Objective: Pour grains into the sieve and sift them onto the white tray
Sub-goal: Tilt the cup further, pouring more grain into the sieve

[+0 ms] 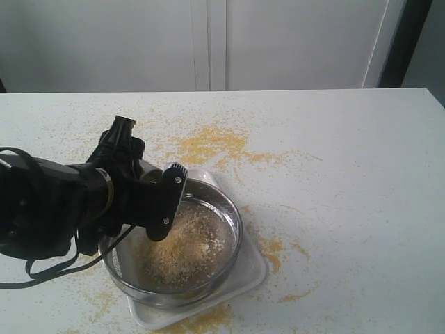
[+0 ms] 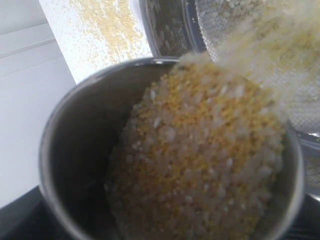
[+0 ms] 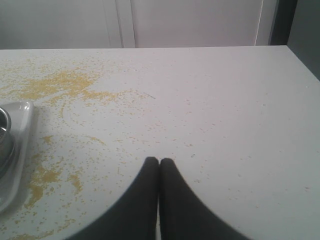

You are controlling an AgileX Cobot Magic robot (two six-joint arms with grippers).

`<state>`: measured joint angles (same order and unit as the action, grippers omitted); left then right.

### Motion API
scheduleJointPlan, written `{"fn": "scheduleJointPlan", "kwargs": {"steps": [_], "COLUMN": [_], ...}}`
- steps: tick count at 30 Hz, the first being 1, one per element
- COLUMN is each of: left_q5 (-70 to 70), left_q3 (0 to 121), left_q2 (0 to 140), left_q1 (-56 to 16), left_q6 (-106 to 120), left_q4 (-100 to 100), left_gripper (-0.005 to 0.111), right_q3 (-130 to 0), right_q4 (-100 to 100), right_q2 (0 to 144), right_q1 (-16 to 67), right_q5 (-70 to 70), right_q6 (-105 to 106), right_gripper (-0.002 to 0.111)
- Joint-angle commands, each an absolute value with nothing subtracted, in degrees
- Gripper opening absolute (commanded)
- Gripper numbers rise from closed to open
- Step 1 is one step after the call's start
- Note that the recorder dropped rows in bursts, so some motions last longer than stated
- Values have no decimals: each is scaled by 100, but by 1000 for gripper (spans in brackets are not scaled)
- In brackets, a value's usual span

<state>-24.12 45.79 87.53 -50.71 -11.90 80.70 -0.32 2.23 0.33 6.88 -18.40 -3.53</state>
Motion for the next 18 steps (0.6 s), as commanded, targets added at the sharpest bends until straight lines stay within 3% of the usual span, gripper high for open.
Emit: {"fn": "scheduleJointPlan", "kwargs": {"steps": [1,18], "left_q5": [-2543,-2970], "left_q3": [4613,4613], "left_q2": [8669,8669], "left_q1": [-5114,-5114], "left_q6": [-1154,-1154], "left_q4": [8248,8624], "left_gripper": [0,0], "right_q3": [0,0], "right_q4": [180,180], "right_q2": [0,0], "right_q1": [696,696], "right_q5": [-1790,-1790], "right_q6": [-372,-372], "right_gripper": [0,0]}}
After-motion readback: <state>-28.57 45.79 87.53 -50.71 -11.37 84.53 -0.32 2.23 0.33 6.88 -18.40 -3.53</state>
